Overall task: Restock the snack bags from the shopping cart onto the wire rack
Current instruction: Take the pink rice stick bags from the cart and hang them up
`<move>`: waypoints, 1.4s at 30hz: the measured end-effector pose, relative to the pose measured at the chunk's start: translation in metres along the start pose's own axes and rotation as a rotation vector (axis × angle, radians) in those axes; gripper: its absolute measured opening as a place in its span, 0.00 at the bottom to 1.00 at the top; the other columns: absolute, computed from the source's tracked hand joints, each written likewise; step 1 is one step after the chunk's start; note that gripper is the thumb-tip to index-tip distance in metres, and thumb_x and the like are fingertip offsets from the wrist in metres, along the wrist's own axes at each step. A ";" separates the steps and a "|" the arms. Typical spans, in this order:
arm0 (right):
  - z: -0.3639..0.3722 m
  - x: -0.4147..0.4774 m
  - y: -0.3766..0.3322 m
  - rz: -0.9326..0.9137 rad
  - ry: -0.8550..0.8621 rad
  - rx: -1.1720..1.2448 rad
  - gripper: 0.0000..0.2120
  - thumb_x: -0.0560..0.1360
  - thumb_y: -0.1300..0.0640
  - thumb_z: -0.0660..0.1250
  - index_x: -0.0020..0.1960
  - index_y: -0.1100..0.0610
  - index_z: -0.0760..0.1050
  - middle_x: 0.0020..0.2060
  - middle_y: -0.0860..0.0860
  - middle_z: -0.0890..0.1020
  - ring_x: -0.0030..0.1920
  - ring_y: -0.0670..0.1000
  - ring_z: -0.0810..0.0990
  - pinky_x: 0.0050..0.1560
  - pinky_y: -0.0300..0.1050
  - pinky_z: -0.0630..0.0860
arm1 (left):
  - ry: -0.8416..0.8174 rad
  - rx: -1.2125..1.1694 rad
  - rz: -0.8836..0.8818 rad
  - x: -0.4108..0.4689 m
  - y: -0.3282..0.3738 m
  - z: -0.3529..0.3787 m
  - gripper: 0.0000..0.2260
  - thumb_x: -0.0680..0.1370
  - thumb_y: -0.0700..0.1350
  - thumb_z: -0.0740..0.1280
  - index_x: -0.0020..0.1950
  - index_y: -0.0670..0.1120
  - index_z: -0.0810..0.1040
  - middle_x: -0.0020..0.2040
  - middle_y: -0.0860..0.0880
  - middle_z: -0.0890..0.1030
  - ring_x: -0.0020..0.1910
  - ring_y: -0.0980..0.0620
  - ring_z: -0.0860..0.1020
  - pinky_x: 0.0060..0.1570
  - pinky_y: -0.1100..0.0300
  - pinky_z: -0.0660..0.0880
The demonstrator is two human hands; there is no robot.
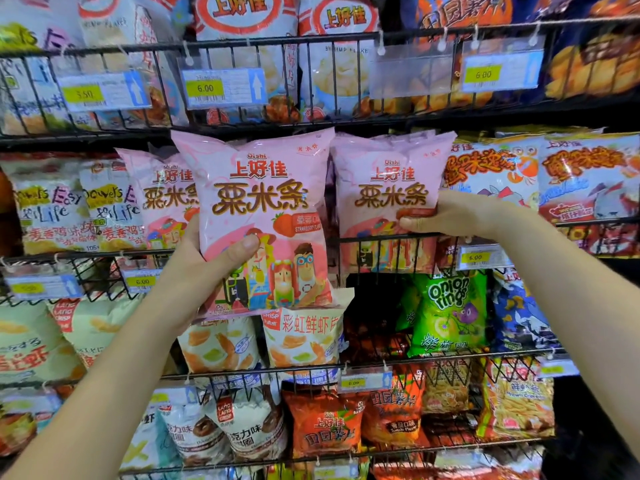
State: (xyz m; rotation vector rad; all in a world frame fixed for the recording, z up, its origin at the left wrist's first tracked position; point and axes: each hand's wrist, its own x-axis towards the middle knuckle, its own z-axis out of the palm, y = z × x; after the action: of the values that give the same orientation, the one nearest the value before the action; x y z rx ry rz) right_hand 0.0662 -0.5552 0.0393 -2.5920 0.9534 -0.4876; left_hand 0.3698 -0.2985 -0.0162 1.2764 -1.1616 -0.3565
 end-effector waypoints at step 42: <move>0.059 -0.008 -0.161 -0.363 0.656 0.618 0.26 0.76 0.55 0.76 0.69 0.52 0.69 0.58 0.46 0.83 0.57 0.42 0.83 0.58 0.37 0.79 | -0.047 0.184 0.316 0.050 0.045 -0.007 0.23 0.82 0.51 0.69 0.74 0.55 0.65 0.67 0.59 0.77 0.64 0.66 0.77 0.65 0.66 0.73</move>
State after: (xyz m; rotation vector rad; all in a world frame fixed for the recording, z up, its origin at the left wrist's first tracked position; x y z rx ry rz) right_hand 0.1742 -0.4228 0.0527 -2.0350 0.3729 -1.5193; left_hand 0.3809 -0.3181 0.0472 1.2217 -1.4375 -0.0466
